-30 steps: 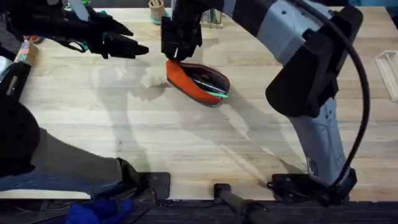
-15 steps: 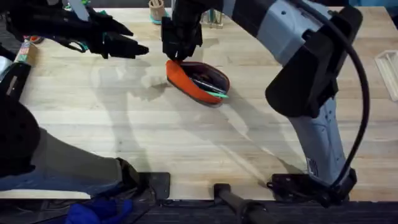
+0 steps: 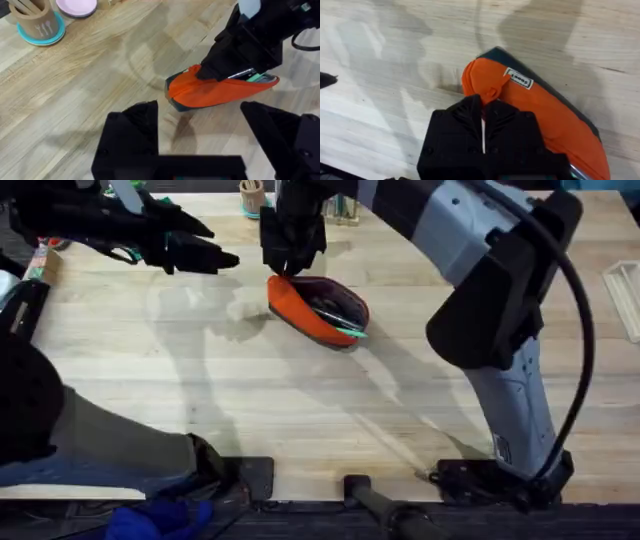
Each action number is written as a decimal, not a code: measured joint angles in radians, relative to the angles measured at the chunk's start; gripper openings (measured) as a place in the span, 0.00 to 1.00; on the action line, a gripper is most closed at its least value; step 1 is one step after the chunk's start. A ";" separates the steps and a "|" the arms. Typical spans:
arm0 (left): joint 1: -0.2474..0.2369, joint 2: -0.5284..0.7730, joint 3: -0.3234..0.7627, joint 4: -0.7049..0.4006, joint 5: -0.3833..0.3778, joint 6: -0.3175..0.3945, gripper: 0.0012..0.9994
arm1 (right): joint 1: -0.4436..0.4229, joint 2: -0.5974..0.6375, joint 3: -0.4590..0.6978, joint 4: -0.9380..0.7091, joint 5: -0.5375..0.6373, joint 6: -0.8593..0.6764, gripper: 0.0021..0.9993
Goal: Unzip the bag, pick up the pens from the table one at a time and place them inside, then zip the bag closed.
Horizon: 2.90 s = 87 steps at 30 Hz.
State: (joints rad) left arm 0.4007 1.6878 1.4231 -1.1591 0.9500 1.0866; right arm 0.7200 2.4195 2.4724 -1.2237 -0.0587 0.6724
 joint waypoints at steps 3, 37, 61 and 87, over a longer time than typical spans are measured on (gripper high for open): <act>0.000 0.000 0.000 0.000 0.000 0.000 0.99 | 0.000 0.000 0.018 -0.004 0.007 -0.004 0.03; 0.000 0.000 0.000 -0.001 0.000 0.003 0.99 | 0.011 0.000 0.061 -0.019 0.022 -0.030 0.03; -0.005 0.084 0.000 0.073 0.034 0.006 0.99 | 0.011 0.000 0.064 -0.028 0.022 -0.030 0.03; -0.125 0.398 0.000 0.209 0.260 0.131 0.99 | 0.015 0.000 0.065 -0.029 0.057 -0.030 0.03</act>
State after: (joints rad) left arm 0.2755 2.0857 1.4227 -0.9501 1.2098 1.2180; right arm 0.7349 2.4195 2.5370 -1.2522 -0.0021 0.6422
